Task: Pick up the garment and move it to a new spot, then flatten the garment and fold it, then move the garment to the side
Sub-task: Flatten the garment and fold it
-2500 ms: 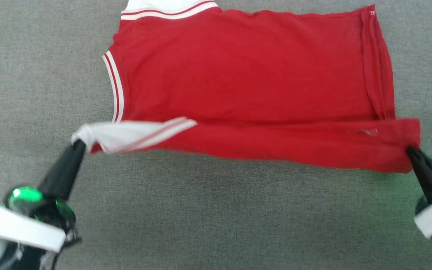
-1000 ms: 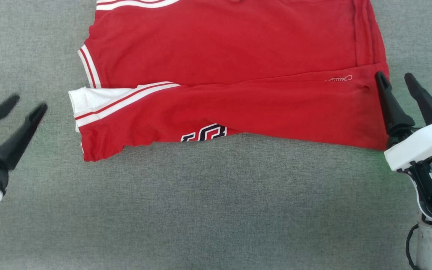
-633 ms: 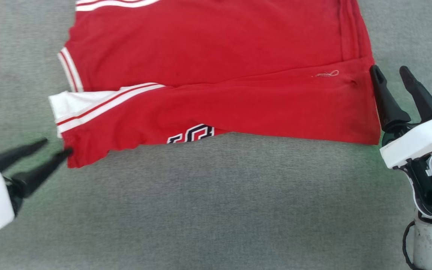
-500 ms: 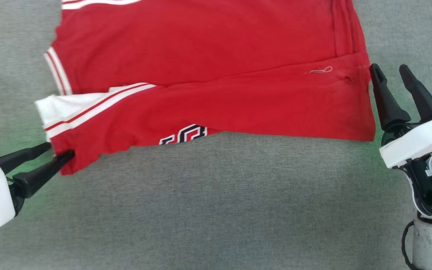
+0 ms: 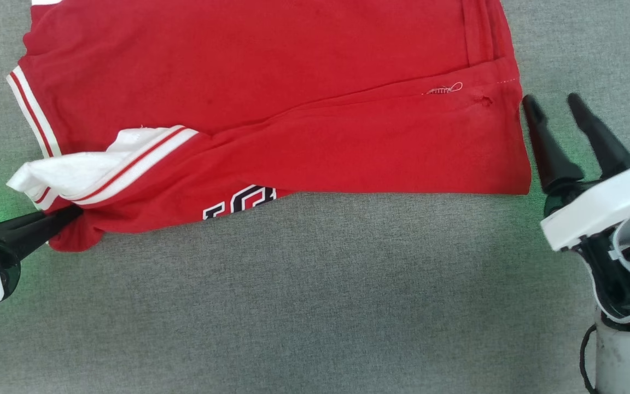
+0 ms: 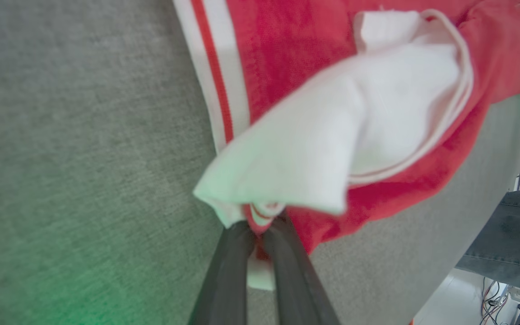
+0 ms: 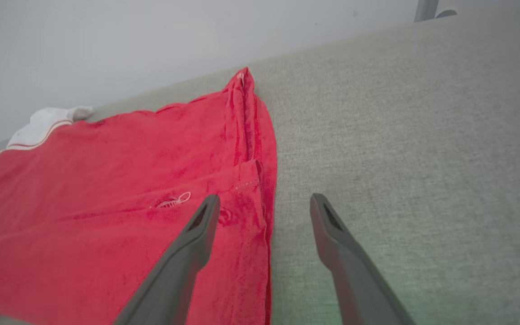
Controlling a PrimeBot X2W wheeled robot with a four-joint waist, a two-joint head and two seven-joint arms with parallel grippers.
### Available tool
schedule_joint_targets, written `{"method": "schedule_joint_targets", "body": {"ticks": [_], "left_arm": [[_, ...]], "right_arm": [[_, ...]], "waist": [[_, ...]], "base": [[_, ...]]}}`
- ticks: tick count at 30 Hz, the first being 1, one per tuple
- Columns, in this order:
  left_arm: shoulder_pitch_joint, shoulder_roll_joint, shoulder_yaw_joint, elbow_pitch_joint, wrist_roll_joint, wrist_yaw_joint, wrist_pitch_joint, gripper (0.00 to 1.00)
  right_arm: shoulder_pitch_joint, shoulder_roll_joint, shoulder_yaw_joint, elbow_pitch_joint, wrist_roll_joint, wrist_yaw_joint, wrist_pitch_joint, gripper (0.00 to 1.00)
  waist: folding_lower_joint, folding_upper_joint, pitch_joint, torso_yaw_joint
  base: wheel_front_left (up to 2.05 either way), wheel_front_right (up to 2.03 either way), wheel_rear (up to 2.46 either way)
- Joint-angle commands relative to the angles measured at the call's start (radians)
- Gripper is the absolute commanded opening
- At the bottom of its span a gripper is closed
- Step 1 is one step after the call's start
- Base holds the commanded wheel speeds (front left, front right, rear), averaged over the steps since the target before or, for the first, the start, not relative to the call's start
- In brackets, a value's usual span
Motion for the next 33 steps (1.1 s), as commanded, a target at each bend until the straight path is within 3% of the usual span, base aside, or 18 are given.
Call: {"method": "schedule_joint_targets", "body": {"ticks": [1, 4, 5, 7, 8, 12, 16, 21, 23, 24, 33], "left_arm": [[0.022, -0.047, -0.030, -0.017, -0.005, 0.002, 0.009, 0.00], [0.015, -0.038, -0.018, -0.034, -0.003, 0.002, -0.001, 0.00], [0.015, -0.038, -0.018, -0.034, -0.003, 0.002, -0.001, 0.00], [0.011, -0.034, -0.008, -0.047, -0.001, 0.002, -0.014, 0.00], [0.010, -0.027, 0.001, -0.055, -0.002, 0.002, -0.025, 0.00], [0.008, -0.022, 0.004, -0.071, 0.010, 0.003, -0.039, 0.00], [-0.004, -0.034, 0.005, -0.082, 0.020, 0.003, -0.052, 0.00], [-0.012, -0.054, -0.003, -0.090, 0.033, 0.003, -0.072, 0.00], [-0.015, -0.062, -0.005, -0.091, 0.037, 0.003, -0.080, 0.00], [-0.016, -0.064, -0.007, -0.090, 0.038, 0.003, -0.084, 0.00], [0.006, -0.056, -0.012, -0.108, 0.030, 0.003, -0.161, 0.00]], "right_arm": [[0.009, 0.000, 0.017, -0.022, -0.031, 0.000, 0.058, 1.00], [0.016, 0.000, 0.046, -0.060, -0.087, 0.000, 0.191, 1.00], [0.016, 0.000, 0.046, -0.060, -0.087, 0.000, 0.191, 1.00], [0.012, 0.000, 0.057, -0.094, -0.132, 0.000, 0.292, 1.00], [0.004, 0.000, 0.068, -0.121, -0.165, 0.000, 0.393, 1.00], [-0.021, -0.008, 0.098, -0.157, -0.207, 0.000, 0.567, 1.00], [-0.042, -0.007, 0.106, -0.146, -0.214, 0.000, 0.676, 1.00], [-0.035, -0.004, 0.094, -0.104, -0.234, 0.000, 0.722, 1.00], [-0.023, -0.004, 0.100, -0.083, -0.242, 0.000, 0.730, 0.24], [-0.018, -0.004, 0.100, -0.077, -0.237, 0.000, 0.729, 0.00], [0.002, -0.015, 0.050, -0.133, -0.207, 0.000, 0.699, 0.00]], "waist": [[0.0000, -0.0001, 0.000, -0.001], [0.0000, -0.0001, 0.003, 0.001], [0.0000, -0.0001, 0.003, 0.001], [0.0000, -0.0001, 0.007, 0.002], [0.0000, -0.0001, 0.012, 0.005], [0.0000, -0.0001, 0.023, 0.013], [0.0000, -0.0001, 0.034, 0.028], [0.0000, -0.0001, 0.042, 0.043], [0.0000, -0.0001, 0.040, 0.048], [0.0000, -0.0001, 0.039, 0.050], [0.0000, -0.0001, -0.010, 0.063]], "base": [[0.00, 0.00, 0.00], [0.00, 0.00, 0.00], [0.00, 0.00, 0.00], [0.00, 0.00, 0.00], [0.00, 0.00, 0.00], [0.00, 0.00, 0.00], [0.00, 0.00, 0.00], [0.00, 0.00, 0.00], [0.00, 0.00, 0.00], [0.00, 0.00, 0.00], [0.00, 0.00, 0.00]]}}
